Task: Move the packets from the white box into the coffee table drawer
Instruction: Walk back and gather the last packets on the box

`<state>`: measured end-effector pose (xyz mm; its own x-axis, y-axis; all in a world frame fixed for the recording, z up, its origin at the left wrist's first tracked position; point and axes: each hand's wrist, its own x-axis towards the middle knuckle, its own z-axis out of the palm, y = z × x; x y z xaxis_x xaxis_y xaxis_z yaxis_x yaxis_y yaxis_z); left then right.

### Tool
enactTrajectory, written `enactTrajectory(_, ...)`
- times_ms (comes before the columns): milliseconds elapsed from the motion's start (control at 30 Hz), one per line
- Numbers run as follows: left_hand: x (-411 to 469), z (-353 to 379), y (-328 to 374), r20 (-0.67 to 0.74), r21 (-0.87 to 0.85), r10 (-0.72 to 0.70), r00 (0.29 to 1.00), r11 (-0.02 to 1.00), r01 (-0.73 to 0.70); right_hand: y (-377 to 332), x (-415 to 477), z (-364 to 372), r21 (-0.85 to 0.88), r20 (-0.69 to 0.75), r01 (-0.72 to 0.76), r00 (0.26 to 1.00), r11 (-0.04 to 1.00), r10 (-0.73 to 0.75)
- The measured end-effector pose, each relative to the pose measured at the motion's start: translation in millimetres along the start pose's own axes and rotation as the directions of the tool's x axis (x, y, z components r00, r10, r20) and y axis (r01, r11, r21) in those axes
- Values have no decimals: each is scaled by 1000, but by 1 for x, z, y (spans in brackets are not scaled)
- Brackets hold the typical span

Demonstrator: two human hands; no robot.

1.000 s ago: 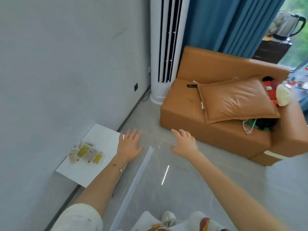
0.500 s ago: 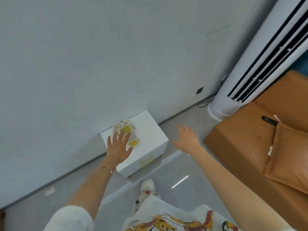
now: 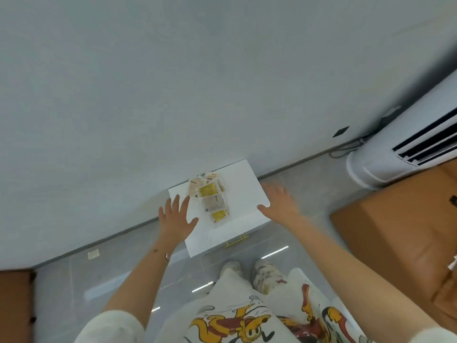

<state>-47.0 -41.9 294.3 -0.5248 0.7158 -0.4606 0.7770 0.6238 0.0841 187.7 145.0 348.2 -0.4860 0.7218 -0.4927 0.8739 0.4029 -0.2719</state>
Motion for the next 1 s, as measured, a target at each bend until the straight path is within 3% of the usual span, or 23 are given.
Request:
enactTrajectory(167, 37, 59, 3, 111, -111, -129, 985, 984, 141, -10, 68, 48, -11, 157, 88, 984, 996, -85)
enactTrajectory(333, 95, 142, 14, 210, -163, -178, 961, 963, 214, -2, 172, 97, 71, 231, 65, 970, 995, -79)
enactTrajectory(500, 170, 215, 20, 96, -369, -215, 972, 899, 235, -7, 285, 157, 85, 243, 144, 957, 986, -161)
enactTrajectory(667, 221, 260, 27, 5, -452, -212, 977, 871, 192, -28, 342, 219, 139, 258, 163, 947, 977, -194)
enactTrajectory(867, 228, 282, 49, -42, -460, -315, 948, 849, 261, -43, 354, 256, 319, 173, 48, 979, 946, -108)
enactTrajectory(1000, 221, 286, 57, -74, -505, -362, 929, 817, 278, -44, 357, 260, 494, 183, -29, 981, 869, -71)
